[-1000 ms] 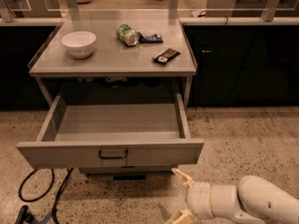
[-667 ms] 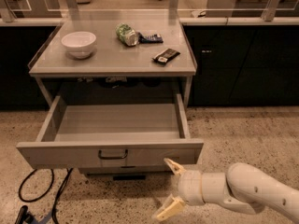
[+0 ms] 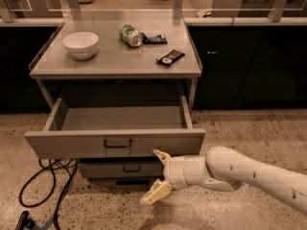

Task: Close top drawer

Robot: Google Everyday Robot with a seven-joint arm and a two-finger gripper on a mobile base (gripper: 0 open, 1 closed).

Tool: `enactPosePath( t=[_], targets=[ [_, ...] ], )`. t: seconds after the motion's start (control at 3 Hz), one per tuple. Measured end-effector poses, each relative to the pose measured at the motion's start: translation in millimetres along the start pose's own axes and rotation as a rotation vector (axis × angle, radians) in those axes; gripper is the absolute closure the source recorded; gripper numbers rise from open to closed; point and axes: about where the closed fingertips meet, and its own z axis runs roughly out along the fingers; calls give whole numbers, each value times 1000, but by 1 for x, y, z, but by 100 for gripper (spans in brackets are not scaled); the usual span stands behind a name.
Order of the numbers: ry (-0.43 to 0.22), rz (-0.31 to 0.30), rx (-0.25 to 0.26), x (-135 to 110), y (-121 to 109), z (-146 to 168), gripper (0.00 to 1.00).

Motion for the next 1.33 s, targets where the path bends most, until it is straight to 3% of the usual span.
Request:
enactPosePath(
  t=[0.33, 0.67, 1.0, 1.33],
  targets=[
    [6, -39, 57, -14, -21, 23, 0],
    [6, -38, 57, -14, -21, 23, 0],
    [-2, -32, 42, -15, -38, 24, 0],
    [0, 8, -24, -7, -74, 38, 0]
  ],
)
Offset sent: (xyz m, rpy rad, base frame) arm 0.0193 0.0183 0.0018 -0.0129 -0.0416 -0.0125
